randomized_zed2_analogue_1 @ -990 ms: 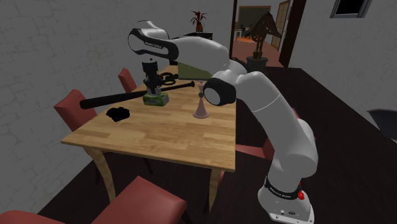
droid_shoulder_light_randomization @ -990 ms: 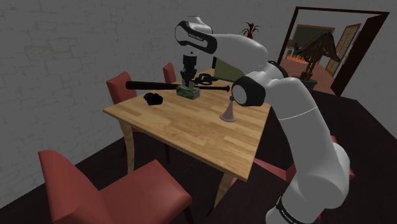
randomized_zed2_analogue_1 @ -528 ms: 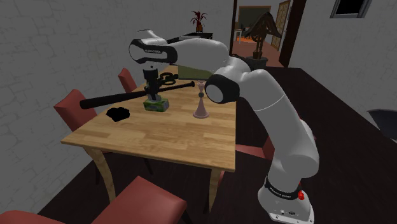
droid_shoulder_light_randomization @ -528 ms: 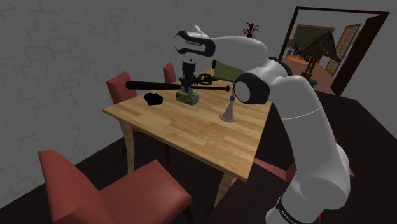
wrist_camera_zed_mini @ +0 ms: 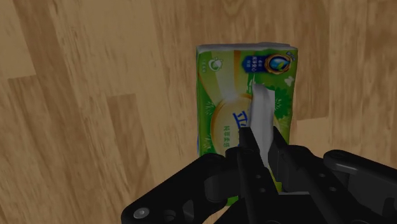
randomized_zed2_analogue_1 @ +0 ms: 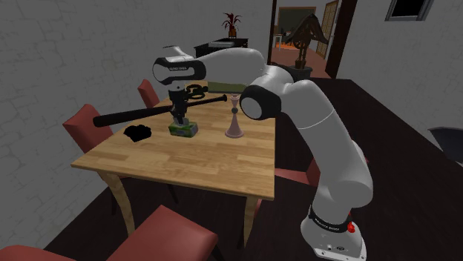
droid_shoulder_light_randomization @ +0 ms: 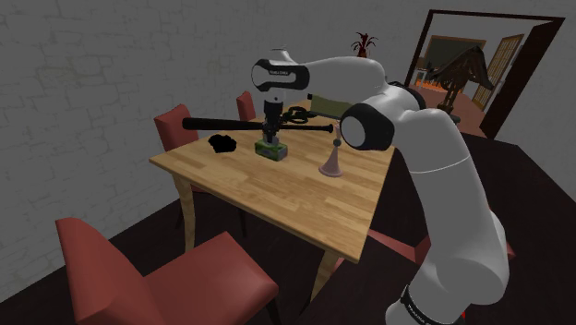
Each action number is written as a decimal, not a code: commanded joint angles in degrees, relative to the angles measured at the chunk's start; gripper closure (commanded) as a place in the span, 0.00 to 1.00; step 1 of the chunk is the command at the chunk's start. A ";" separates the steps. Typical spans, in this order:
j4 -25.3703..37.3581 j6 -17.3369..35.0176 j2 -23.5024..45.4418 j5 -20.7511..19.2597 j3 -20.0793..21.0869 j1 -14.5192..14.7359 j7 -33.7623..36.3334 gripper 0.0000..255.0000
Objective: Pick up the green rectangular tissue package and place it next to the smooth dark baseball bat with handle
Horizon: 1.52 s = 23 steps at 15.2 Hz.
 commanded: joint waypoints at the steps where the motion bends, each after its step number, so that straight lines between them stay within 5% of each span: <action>1: -1.84 1.68 -0.19 0.01 0.00 0.27 -0.19 1.00; 12: -8.93 9.51 0.75 0.57 0.33 1.09 -1.00 1.00; 20: -9.13 9.77 0.81 0.60 0.35 1.11 -1.03 1.00; 21: -9.16 9.77 0.79 0.60 0.34 1.12 -1.03 0.00; 23: -9.12 9.76 0.81 0.60 0.35 1.10 -1.03 0.00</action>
